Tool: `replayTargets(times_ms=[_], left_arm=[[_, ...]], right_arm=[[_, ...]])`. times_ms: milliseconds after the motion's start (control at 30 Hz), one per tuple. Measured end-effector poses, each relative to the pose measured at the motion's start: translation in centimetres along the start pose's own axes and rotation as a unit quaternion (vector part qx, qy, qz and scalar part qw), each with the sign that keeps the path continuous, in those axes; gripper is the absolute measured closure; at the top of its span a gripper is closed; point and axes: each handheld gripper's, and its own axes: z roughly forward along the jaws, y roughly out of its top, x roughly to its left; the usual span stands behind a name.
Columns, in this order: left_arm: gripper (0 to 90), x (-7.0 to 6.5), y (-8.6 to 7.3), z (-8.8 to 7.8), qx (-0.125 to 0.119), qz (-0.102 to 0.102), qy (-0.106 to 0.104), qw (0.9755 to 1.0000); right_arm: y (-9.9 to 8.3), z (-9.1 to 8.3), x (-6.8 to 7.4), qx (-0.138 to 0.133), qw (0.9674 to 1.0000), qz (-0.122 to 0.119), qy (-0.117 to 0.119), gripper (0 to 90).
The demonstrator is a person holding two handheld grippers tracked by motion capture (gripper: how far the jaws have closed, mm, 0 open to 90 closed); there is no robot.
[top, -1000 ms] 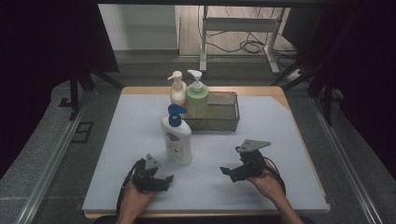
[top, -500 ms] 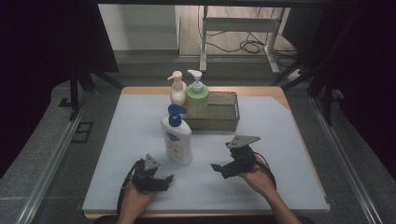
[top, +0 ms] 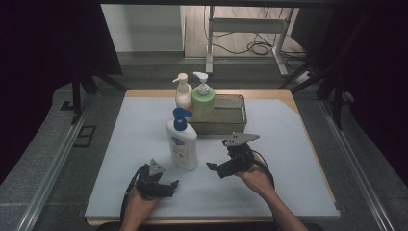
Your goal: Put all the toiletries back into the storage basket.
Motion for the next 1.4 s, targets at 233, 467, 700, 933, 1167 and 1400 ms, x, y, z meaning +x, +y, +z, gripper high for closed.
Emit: replayTargets(times_ms=[233, 467, 700, 933, 1167, 1400], left_arm=[[11.6, 0.0, 0.0, 0.0, 0.002, 0.002, 0.000, 1.0000], [11.6, 0.0, 0.0, 0.0, 0.002, 0.002, 0.000, 1.0000], [11.6, 0.1, 0.0, 0.0, 0.002, 0.002, 0.000, 1.0000], [11.6, 0.1, 0.0, 0.0, 0.001, 0.001, 0.000, 1.0000], [11.6, 0.1, 0.0, 0.0, 0.001, 0.001, 0.000, 1.0000], [11.6, 0.1, 0.0, 0.0, 0.001, 0.001, 0.000, 1.0000]], right_arm=[[1.3, 0.5, 0.6, -0.009, 0.9999, -0.010, 0.008, 0.0], [2.3, 0.9, 0.6, -0.018, 0.9997, -0.010, 0.014, 0.0], [3.5, 1.7, 1.0, -0.011, 0.9996, -0.004, 0.026, 3.8], [4.3, 2.5, 1.4, -0.007, 0.9996, -0.005, 0.029, 4.4], [5.5, 3.3, 2.1, -0.004, 0.9996, -0.017, 0.023, 5.5], [6.4, 4.4, 2.6, 0.000, 0.9993, -0.031, 0.022, 6.3]])
